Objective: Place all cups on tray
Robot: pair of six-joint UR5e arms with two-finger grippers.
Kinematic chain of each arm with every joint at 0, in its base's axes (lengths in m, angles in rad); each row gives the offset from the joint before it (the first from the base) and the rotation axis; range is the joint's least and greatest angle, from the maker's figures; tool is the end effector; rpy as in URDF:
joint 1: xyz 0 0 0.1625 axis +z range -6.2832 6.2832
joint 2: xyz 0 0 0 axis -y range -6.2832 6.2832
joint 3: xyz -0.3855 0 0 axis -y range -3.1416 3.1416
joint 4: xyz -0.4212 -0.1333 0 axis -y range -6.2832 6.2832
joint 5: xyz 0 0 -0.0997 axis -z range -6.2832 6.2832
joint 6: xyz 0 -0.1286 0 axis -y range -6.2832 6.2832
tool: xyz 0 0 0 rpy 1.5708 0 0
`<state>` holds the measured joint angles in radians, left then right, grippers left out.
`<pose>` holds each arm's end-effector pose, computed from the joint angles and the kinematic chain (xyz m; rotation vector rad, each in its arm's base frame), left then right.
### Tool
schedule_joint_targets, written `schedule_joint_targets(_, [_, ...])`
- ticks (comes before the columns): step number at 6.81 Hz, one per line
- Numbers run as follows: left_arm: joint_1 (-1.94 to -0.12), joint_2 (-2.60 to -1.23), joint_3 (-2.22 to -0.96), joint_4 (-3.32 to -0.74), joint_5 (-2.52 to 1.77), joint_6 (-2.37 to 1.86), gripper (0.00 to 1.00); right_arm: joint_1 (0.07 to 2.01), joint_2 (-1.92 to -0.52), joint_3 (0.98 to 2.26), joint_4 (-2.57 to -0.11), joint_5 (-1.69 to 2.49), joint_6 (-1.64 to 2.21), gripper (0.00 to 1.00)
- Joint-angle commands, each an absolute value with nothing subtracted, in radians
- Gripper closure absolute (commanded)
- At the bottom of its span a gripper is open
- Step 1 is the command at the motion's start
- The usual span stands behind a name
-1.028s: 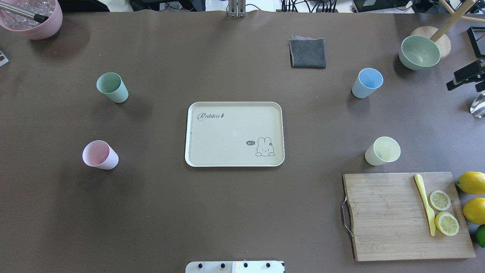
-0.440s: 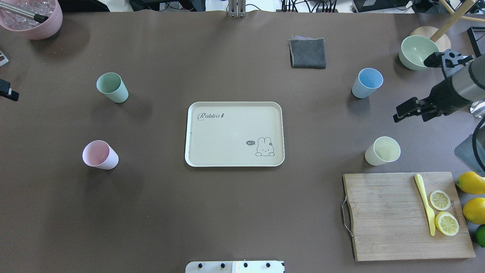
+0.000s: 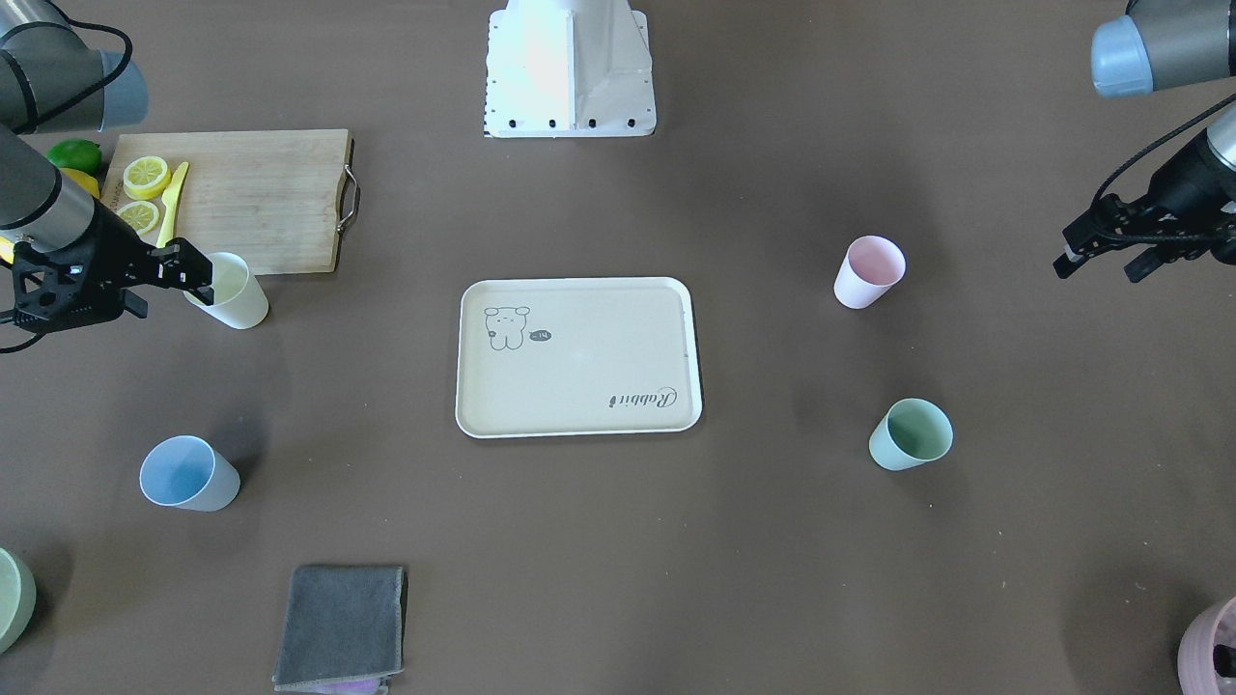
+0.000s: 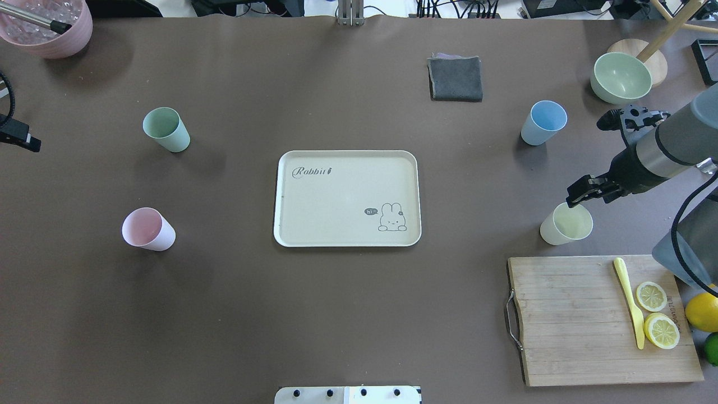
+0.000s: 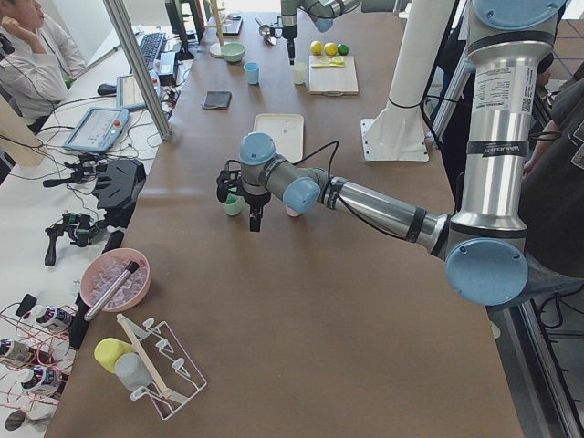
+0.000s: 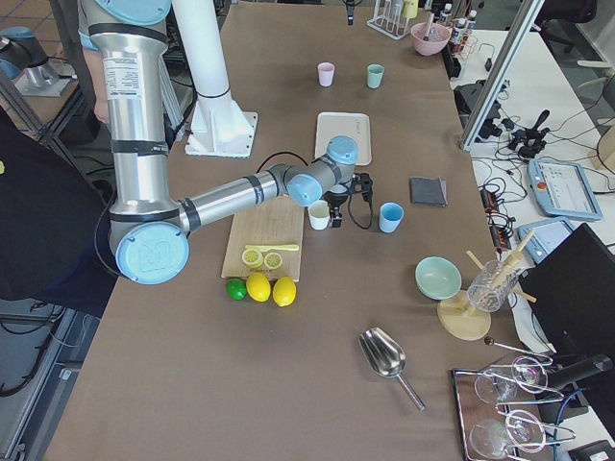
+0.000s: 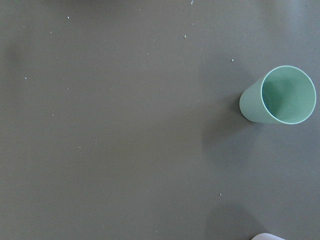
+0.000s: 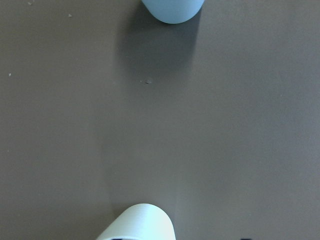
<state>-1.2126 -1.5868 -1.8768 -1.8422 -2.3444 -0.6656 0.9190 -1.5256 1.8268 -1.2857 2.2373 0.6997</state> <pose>0.1486 -0.5208 0.4352 0.1232 0.9279 -0.0552 -0.2961 -0.4767 0.4517 0.0355 -0.8571 -0.1504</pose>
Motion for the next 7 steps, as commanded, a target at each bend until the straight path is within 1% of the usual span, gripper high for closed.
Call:
schedule_joint_targets(1, [-1.210,-1.585,-1.888,-1.841,-2.344,-0.680,0.02,0.908,-1.549,1.841,-1.285,2.250,0.693,0.21])
schedule_joint_targets(2, [-1.210,-1.586,-1.888,-1.842,-2.344,-0.680,0.02,0.902,-1.561,1.841,-1.285,2.247,0.693,0.39])
schedule_joint_targets(3, [-1.206,-1.588,-1.885,-1.842,-2.344,-0.680,0.02,0.894,-1.562,1.835,-1.285,2.241,0.693,0.60])
schedule_joint_targets(4, [-1.183,-1.585,-1.885,-1.841,-2.344,-0.681,0.02,0.884,-1.562,1.835,-1.287,2.241,0.699,0.85])
schedule_joint_targets(5, [-1.146,-1.582,-1.903,-1.842,-2.344,-0.719,0.03,0.879,-1.552,1.835,-1.287,2.252,0.696,1.00])
schedule_joint_targets(6, [-1.065,-1.580,-1.916,-1.842,-2.297,-0.779,0.04,0.874,-1.533,1.838,-1.289,2.258,0.706,1.00])
schedule_joint_targets(7, [-0.983,-1.582,-1.928,-1.844,-2.228,-0.811,0.08,0.874,-1.482,1.833,-1.299,2.269,0.713,1.00])
